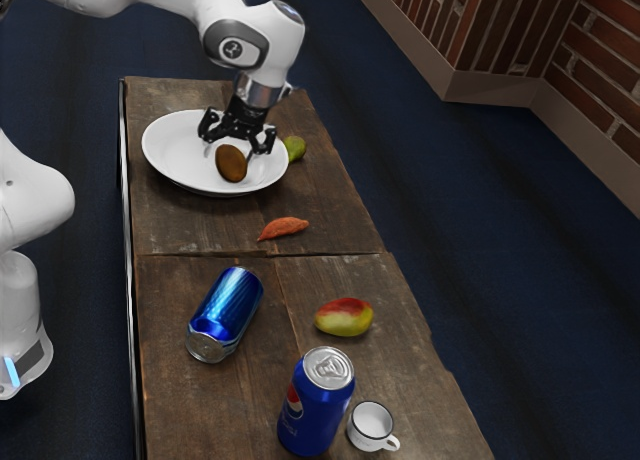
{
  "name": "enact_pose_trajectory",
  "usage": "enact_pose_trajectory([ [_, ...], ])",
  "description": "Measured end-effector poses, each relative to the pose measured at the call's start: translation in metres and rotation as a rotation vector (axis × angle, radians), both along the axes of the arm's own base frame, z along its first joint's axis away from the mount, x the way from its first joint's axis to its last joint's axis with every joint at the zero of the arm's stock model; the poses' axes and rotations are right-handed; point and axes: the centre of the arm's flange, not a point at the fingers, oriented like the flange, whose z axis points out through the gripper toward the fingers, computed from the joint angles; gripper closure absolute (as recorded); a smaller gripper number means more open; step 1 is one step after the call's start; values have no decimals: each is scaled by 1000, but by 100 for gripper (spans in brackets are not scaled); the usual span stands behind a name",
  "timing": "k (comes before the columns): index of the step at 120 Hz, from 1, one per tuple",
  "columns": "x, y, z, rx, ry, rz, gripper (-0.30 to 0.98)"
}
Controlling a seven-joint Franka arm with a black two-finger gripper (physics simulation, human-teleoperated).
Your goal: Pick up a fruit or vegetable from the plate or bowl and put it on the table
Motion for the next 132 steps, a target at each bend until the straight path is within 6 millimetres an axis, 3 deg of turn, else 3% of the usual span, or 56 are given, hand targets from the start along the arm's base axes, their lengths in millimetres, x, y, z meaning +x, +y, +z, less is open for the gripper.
enact_pose_trajectory([
  [10, -1, 9, -5, -6, -4, 19, 3],
  [41, -1, 7, -17, -37, 1, 36, 7],
  [66, -3, 11, -21, -46, 16, 42, 28],
  [81, -3, 12, -16, -47, 22, 38, 28],
  [89, 4, 1, 8, -39, -1, 15, 30],
  [98, 14, -39, 40, -31, -33, -59, 31],
  [104, 20, -82, 58, -32, -46, -139, 32],
  [108, 26, -122, 64, -41, -47, -217, 32],
  [115, 36, -198, 65, -57, -31, -371, 32],
  [121, 49, -248, 61, -83, -12, -468, 32],
  [127, 73, -281, 53, -117, 11, -522, 33],
  [132, 86, -293, 48, -126, 24, -536, 33],
])
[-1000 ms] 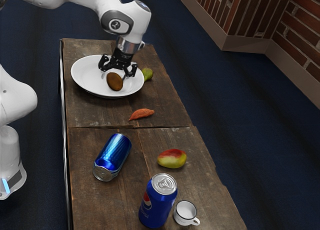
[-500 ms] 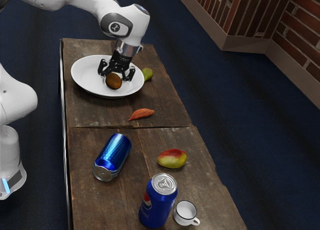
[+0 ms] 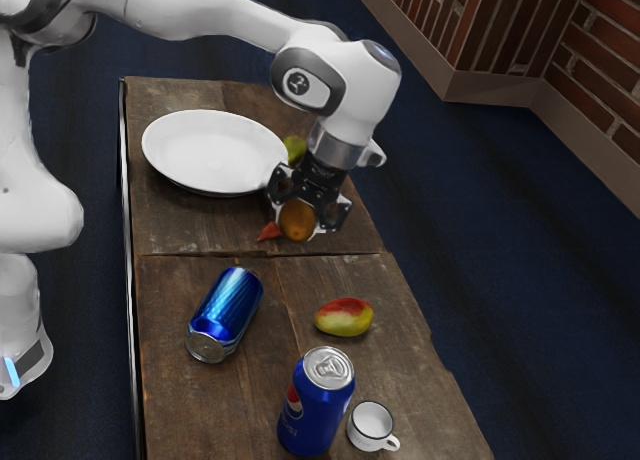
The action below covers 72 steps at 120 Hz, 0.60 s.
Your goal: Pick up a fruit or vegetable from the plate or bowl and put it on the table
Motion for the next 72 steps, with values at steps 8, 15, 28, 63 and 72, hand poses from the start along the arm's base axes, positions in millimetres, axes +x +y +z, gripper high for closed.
enact_pose_trajectory([
  [8, 13, -1, -3, 1, 10, 7, 32],
  [15, 31, 5, -9, 2, 19, 28, 32],
  [28, 68, 18, -21, 9, 31, 71, 32],
  [63, 80, 34, -26, 24, 53, 74, 11],
  [72, 79, 35, -27, 25, 59, 68, 7],
])
